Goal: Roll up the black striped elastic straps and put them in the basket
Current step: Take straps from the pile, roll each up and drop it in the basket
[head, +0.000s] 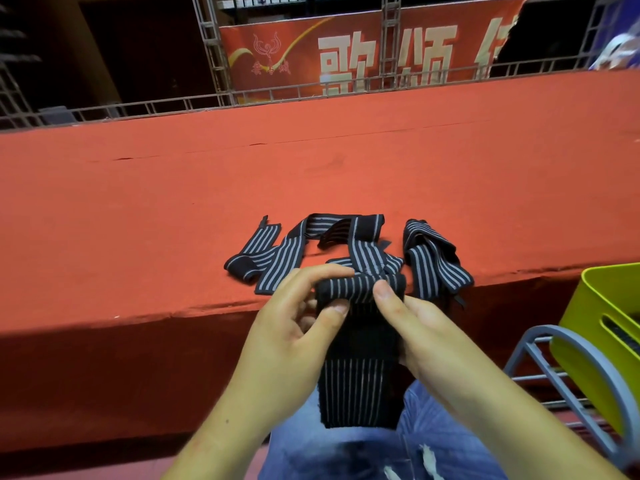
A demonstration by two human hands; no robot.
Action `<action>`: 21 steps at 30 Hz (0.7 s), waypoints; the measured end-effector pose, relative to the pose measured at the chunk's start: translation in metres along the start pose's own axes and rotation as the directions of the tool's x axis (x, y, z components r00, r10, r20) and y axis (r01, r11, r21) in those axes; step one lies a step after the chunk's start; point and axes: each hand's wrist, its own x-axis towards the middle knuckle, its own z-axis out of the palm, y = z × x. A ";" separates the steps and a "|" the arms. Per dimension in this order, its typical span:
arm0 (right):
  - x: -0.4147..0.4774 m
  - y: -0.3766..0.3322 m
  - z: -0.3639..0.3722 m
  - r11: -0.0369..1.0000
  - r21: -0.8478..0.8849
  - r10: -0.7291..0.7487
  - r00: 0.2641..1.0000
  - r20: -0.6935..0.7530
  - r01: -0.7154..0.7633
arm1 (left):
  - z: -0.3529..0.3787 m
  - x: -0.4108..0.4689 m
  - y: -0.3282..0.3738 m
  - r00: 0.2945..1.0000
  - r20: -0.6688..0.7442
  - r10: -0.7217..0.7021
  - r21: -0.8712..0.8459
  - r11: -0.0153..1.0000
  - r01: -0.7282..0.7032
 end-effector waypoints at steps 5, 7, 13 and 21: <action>0.000 -0.001 -0.003 0.999 0.040 -0.026 1.000 0.014 0.025 | 0.003 0.001 -0.002 1.000 0.003 0.023 -0.036 0.999 -0.022; 0.000 -0.002 -0.004 0.998 0.043 -0.044 0.999 0.012 0.044 | 0.003 0.001 -0.001 1.000 0.004 0.027 -0.033 0.999 -0.027; -0.002 -0.004 -0.004 0.993 0.069 -0.091 0.996 -0.015 0.091 | 0.003 0.000 0.000 0.999 0.050 -0.007 -0.060 0.998 0.010; -0.003 -0.008 0.000 0.991 -0.059 -0.115 0.993 0.015 0.116 | 0.008 -0.001 -0.008 0.985 0.112 -0.128 -0.095 0.986 0.139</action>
